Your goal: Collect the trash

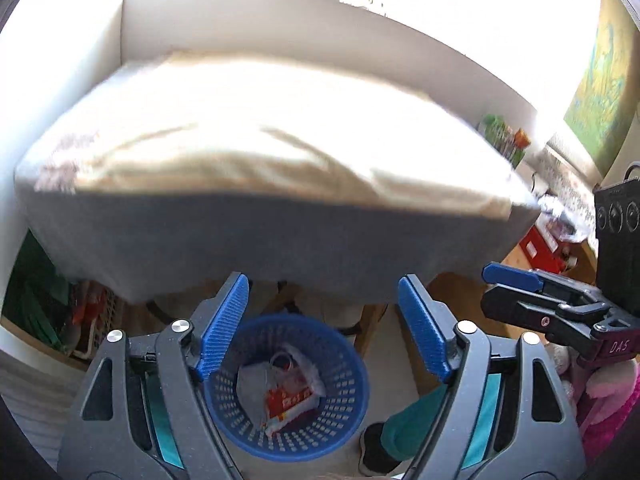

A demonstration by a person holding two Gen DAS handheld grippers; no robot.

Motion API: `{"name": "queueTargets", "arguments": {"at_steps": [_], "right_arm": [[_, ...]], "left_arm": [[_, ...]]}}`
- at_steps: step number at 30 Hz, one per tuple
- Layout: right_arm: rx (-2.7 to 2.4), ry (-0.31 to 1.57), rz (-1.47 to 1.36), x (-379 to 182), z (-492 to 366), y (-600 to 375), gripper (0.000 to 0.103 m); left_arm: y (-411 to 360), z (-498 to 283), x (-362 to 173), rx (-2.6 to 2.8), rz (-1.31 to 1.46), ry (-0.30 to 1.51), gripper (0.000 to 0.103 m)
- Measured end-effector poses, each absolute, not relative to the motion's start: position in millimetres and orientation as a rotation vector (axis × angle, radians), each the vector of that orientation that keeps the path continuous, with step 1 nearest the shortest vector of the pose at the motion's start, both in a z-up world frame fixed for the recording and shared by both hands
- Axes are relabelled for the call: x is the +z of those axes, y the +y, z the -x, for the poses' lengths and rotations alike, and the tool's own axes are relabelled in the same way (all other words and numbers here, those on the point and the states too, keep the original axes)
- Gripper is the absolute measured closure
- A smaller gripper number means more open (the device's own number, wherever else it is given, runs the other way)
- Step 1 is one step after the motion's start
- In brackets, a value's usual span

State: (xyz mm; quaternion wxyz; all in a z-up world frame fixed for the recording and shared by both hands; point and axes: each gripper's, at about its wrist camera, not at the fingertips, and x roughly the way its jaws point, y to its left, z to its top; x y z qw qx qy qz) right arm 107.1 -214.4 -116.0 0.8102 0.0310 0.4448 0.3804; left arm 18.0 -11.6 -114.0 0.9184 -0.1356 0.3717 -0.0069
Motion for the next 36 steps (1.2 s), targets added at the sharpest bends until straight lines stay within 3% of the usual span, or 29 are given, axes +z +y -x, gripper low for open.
{"name": "queueTargets", "arguments": {"at_steps": [12,15,36], "right_arm": [[0.839,0.786,-0.115,-47,-102,-219,0.016],[0.832,0.737,-0.121,-33,-100,-221,0.0],[0.829,0.684,-0.165,-4,-109,-228,0.0]], "left_arm": [[-6,-1,-29,-0.006,0.301,0.54,0.005],[-7,-1,-14,0.001,0.29,0.514,0.005],[-18,-2,13,-0.011,0.251,0.481,0.002]]}}
